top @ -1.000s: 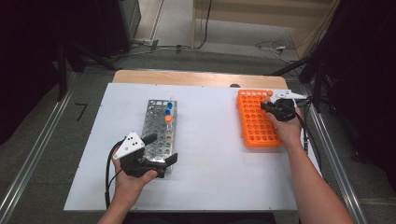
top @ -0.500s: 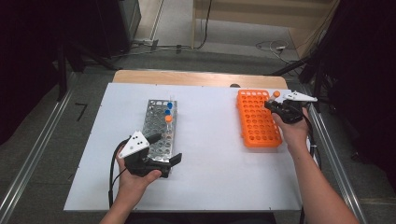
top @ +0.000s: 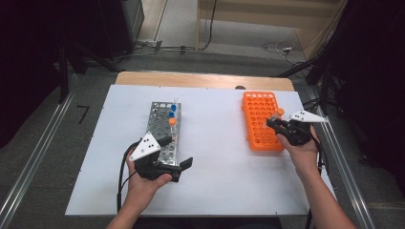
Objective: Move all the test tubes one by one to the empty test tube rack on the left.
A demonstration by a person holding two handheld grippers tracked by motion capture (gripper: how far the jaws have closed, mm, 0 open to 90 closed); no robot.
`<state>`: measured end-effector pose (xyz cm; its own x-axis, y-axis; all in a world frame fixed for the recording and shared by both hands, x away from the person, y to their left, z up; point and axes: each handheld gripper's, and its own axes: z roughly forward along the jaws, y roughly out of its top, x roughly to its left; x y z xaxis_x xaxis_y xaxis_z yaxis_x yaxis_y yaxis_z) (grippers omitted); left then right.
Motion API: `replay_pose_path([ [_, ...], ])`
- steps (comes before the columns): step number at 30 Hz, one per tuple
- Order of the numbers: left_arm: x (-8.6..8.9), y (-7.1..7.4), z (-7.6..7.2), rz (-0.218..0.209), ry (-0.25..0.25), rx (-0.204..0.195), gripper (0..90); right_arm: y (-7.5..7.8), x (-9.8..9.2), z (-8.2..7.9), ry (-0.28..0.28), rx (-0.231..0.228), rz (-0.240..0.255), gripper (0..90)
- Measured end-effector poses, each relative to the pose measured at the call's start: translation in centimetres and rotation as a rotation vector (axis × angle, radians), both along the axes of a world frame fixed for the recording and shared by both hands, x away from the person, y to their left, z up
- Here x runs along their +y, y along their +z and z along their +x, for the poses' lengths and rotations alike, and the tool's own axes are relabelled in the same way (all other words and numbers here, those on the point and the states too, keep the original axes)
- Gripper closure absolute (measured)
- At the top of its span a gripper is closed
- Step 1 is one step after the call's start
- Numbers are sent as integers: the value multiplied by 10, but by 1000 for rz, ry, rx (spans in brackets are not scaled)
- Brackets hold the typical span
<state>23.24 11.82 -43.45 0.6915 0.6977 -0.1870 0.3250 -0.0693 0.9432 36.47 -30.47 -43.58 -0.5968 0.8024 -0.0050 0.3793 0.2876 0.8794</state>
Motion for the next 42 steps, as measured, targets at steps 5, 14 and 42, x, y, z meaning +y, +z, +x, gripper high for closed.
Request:
replay_pose_path([
  [5, -6, 2, 3, -6, -10, -1, 0, -3, 4, -24, 39, 3, 19, 730],
  [14, -25, 1, 7, 10, -51, 1, 0, -9, 24, -61, 150, 15, 32, 730],
  [42, -97, 4, 7, 40, -381, -17, 592, -14, 112, -118, 515, 68, -45, 729],
])
